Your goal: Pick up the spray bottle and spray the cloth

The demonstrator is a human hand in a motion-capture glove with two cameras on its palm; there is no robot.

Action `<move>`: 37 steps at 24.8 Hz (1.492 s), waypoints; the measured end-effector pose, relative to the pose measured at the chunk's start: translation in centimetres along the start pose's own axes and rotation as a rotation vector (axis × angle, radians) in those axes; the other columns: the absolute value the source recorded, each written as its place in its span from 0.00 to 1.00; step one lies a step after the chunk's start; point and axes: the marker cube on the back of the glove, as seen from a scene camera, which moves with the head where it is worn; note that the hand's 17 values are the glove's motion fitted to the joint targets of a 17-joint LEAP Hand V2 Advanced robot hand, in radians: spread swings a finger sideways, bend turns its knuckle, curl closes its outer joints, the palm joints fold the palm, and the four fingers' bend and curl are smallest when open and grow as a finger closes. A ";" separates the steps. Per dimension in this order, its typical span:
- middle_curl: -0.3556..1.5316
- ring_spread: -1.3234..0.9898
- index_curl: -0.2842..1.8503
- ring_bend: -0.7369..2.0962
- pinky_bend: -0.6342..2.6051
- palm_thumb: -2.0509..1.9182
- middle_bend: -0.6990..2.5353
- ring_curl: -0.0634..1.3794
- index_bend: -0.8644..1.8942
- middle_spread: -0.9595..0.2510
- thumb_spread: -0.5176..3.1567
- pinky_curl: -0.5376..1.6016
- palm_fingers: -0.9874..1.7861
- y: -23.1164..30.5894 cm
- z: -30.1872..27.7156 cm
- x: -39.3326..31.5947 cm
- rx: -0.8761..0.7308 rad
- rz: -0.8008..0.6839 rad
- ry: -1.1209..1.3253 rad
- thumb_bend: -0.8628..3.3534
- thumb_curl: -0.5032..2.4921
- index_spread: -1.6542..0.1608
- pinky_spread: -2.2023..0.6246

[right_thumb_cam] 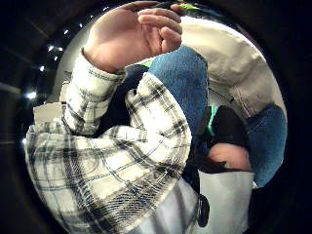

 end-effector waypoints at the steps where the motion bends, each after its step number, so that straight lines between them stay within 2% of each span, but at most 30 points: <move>1: 0.22 0.59 0.17 0.33 0.26 0.64 0.29 0.06 0.41 0.77 0.24 0.27 0.41 0.0 0.0 0.0 -0.001 -0.001 0.001 0.29 0.20 0.83 0.80; 11: 0.26 0.60 0.22 0.33 0.26 0.67 0.29 0.10 0.41 0.76 0.38 0.31 0.40 -0.4 -0.1 0.1 -0.006 -0.008 0.005 0.30 0.24 0.76 0.81; 24: 0.30 0.60 0.26 0.33 0.25 0.67 0.28 0.13 0.39 0.75 0.44 0.34 0.39 -1.2 0.0 0.8 -0.009 0.020 0.017 0.29 0.28 0.74 0.82; 37: 0.32 0.60 0.27 0.33 0.26 0.68 0.27 0.15 0.38 0.75 0.47 0.36 0.39 -8.1 -3.5 10.8 0.063 0.263 -0.044 0.28 0.30 0.74 0.82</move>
